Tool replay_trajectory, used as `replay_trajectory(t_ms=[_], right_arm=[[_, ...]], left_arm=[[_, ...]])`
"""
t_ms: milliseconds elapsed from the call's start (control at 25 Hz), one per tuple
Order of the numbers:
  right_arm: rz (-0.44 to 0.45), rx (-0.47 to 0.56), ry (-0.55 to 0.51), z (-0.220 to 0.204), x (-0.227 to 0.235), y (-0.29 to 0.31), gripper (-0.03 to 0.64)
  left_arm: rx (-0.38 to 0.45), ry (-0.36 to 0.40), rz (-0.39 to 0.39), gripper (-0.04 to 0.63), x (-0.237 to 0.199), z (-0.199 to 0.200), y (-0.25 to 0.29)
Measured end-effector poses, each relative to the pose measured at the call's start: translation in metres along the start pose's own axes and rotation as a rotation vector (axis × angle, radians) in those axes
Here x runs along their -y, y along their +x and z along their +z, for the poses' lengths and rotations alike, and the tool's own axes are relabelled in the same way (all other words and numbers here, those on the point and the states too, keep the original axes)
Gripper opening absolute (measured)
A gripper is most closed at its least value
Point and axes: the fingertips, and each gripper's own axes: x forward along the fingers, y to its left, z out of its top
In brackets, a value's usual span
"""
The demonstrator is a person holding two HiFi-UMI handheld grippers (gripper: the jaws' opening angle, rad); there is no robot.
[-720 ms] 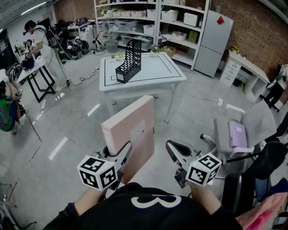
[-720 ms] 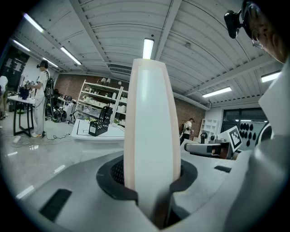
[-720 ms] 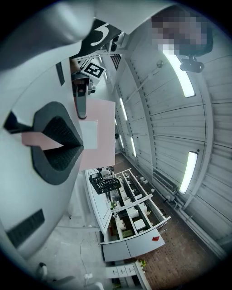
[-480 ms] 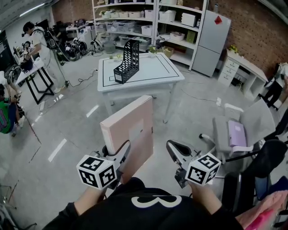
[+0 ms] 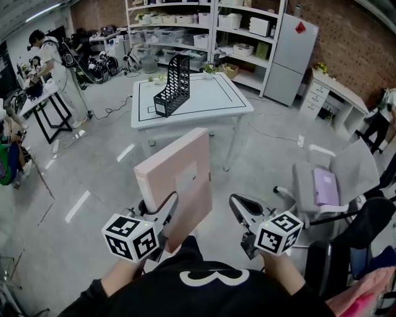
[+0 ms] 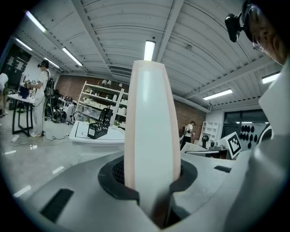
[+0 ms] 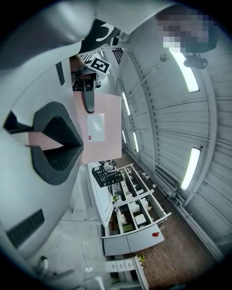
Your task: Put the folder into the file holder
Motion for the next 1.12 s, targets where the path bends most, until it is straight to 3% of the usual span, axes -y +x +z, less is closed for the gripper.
replay_trajectory(t_ms=[400, 840, 1120], right_arm=[[0.006, -0.031, 0.024, 0.015, 0.065, 0.077, 0.005], [-0.055, -0.075, 0.071, 0.073, 0.185, 0.194, 0.005], [-0.044, -0.131, 0.084, 0.094, 0.238, 0.276, 0.004]], left_arm=[[-0.044, -0.003, 0.026, 0.127, -0.068, 0.013, 0.078], [-0.059, -0.047, 0.020, 0.127, -0.175, 0.072, 0.227], [-0.023, -0.081, 0.050, 0.127, -0.246, 0.104, 0.285]])
